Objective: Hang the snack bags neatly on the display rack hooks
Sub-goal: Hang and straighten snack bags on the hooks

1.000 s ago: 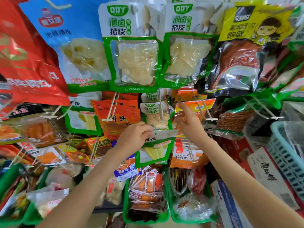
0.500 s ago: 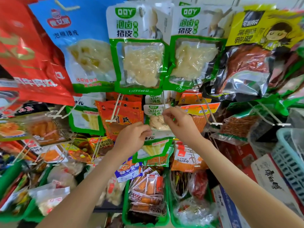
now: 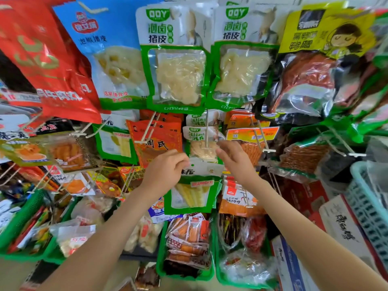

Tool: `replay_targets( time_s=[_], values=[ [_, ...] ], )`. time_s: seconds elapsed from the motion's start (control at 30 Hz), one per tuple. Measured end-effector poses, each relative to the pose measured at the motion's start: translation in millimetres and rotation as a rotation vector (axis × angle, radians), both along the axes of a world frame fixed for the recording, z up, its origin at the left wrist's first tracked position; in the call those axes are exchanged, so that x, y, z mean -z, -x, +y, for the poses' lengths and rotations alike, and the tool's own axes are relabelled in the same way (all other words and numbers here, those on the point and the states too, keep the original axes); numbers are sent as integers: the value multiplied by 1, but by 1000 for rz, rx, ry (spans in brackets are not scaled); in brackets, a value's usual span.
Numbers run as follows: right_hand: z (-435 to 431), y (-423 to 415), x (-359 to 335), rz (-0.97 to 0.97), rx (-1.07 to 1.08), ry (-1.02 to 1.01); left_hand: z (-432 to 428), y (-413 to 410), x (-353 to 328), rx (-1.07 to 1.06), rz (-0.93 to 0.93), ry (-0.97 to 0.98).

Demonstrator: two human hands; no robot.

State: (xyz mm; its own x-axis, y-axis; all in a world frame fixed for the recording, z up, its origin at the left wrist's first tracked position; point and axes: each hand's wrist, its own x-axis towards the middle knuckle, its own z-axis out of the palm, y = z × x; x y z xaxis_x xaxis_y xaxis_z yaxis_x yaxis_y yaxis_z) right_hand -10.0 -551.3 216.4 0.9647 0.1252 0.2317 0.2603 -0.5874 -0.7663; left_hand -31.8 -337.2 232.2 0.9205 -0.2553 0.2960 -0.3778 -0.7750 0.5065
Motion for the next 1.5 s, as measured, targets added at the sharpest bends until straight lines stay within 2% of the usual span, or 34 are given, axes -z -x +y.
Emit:
replay_targets(
  time_s=[0.17,0.37,0.53,0.63,0.73,0.87,1.0,1.1,1.23,1.5],
  values=[
    [-34,5,8,85,65,32,-16,-5,5,38,-11,25],
    [-19,12,0,-51,-91,222,-11,-7,9,3,-3,48],
    [11,17,5,-180,-174,162,19,2,11,-92,2,20],
    [36,10,4,-224,-138,103,45,6,15,-127,30,-12],
    [61,2,7,-201,-100,113,77,9,19,-156,41,-21],
    [111,-7,5,-84,-160,87,121,10,23,-171,89,-1],
    [161,-38,-7,38,-75,54,164,6,22,-138,118,-23],
    [181,-56,-12,111,17,157,192,3,21,-121,101,-33],
    [195,-53,-10,8,206,197,219,1,19,-87,95,-26],
    [201,-26,-11,-101,265,230,245,-5,16,-57,17,17]
  ],
)
